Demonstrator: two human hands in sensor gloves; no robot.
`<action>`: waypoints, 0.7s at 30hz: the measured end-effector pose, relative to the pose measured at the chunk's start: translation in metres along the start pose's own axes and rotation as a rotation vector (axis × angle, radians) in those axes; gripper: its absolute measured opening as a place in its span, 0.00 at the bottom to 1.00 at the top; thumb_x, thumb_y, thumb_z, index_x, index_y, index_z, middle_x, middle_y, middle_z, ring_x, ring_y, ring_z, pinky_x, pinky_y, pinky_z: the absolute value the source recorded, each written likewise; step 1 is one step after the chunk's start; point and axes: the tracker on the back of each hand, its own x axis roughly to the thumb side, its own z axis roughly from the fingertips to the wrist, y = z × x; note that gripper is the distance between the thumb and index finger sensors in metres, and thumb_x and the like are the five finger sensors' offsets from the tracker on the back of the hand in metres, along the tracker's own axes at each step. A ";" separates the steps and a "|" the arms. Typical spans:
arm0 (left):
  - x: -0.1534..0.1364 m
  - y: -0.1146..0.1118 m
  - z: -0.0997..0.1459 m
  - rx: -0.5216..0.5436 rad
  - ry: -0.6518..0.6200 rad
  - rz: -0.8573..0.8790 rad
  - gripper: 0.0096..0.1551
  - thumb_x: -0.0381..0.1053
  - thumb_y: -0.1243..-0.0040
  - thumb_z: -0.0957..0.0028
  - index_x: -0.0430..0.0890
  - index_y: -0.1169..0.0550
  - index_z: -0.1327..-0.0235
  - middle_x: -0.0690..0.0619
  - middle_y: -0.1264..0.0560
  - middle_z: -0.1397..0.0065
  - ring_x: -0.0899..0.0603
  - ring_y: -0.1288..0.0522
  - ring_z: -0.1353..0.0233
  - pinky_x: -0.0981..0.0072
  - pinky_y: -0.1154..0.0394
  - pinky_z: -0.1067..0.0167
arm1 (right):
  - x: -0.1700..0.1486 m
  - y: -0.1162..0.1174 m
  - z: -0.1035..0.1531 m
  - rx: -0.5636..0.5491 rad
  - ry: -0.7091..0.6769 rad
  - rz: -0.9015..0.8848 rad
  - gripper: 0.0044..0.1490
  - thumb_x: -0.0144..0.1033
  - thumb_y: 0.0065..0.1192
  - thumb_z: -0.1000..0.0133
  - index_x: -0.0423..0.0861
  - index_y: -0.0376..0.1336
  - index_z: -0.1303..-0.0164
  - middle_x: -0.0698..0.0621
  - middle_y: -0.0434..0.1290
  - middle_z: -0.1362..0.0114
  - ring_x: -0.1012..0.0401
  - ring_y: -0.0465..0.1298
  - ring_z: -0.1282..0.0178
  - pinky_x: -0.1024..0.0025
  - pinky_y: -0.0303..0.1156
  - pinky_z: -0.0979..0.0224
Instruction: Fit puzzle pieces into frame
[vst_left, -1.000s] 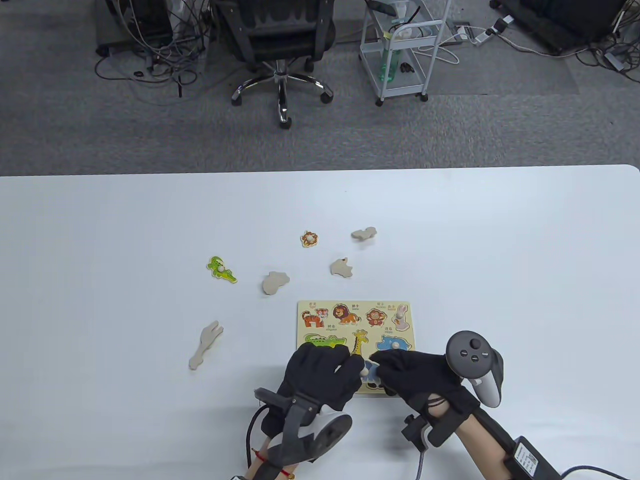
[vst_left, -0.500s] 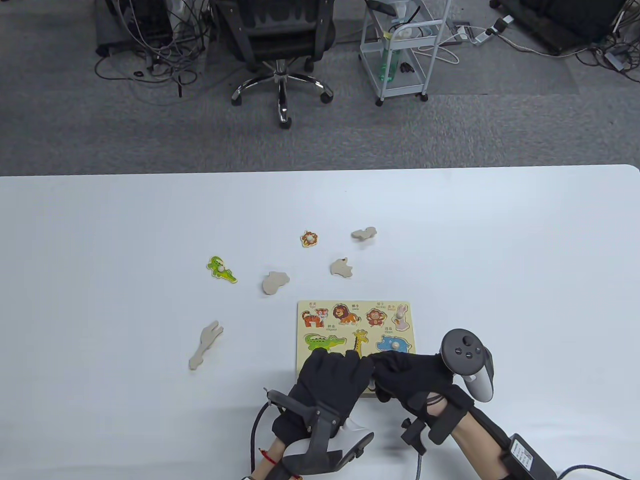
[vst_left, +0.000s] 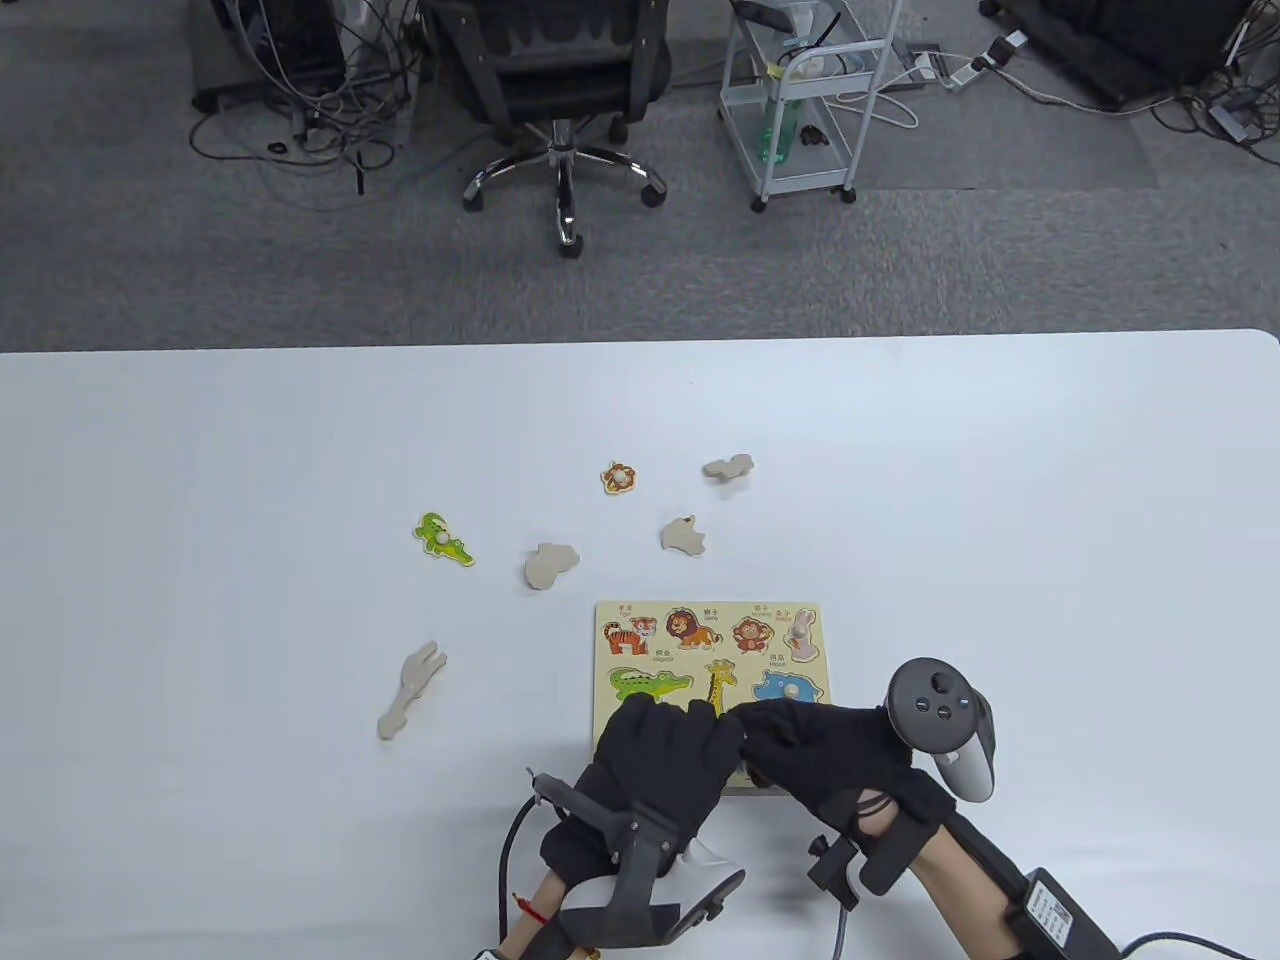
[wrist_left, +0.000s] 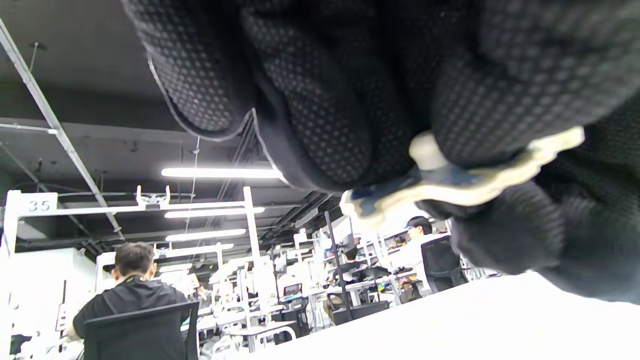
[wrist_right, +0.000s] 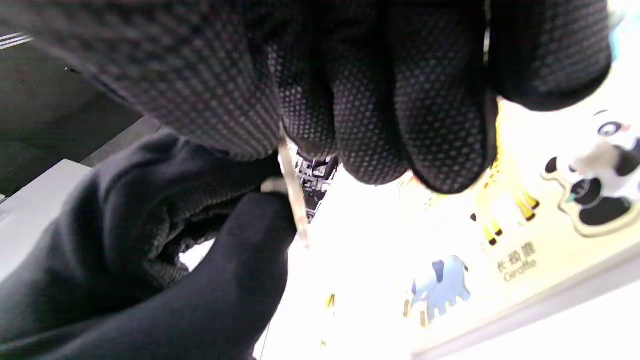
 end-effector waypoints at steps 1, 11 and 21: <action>-0.003 -0.001 0.000 -0.031 0.002 -0.001 0.24 0.60 0.21 0.62 0.59 0.12 0.51 0.59 0.09 0.44 0.50 0.08 0.51 0.52 0.17 0.39 | 0.000 -0.003 0.001 -0.018 0.010 0.000 0.33 0.43 0.78 0.51 0.37 0.74 0.42 0.34 0.82 0.40 0.38 0.83 0.49 0.38 0.76 0.46; -0.019 -0.042 0.001 -0.400 0.012 -0.067 0.24 0.60 0.21 0.62 0.60 0.12 0.50 0.59 0.09 0.44 0.51 0.08 0.50 0.52 0.17 0.39 | -0.005 -0.043 0.004 -0.122 0.074 0.149 0.35 0.43 0.79 0.52 0.41 0.72 0.36 0.35 0.75 0.28 0.33 0.73 0.31 0.29 0.64 0.32; -0.017 -0.064 0.001 -0.527 0.011 -0.151 0.23 0.59 0.21 0.60 0.60 0.12 0.49 0.59 0.10 0.42 0.51 0.08 0.48 0.52 0.18 0.38 | -0.014 -0.063 0.008 -0.163 0.141 0.183 0.40 0.43 0.79 0.51 0.46 0.67 0.29 0.38 0.65 0.18 0.35 0.63 0.20 0.28 0.55 0.25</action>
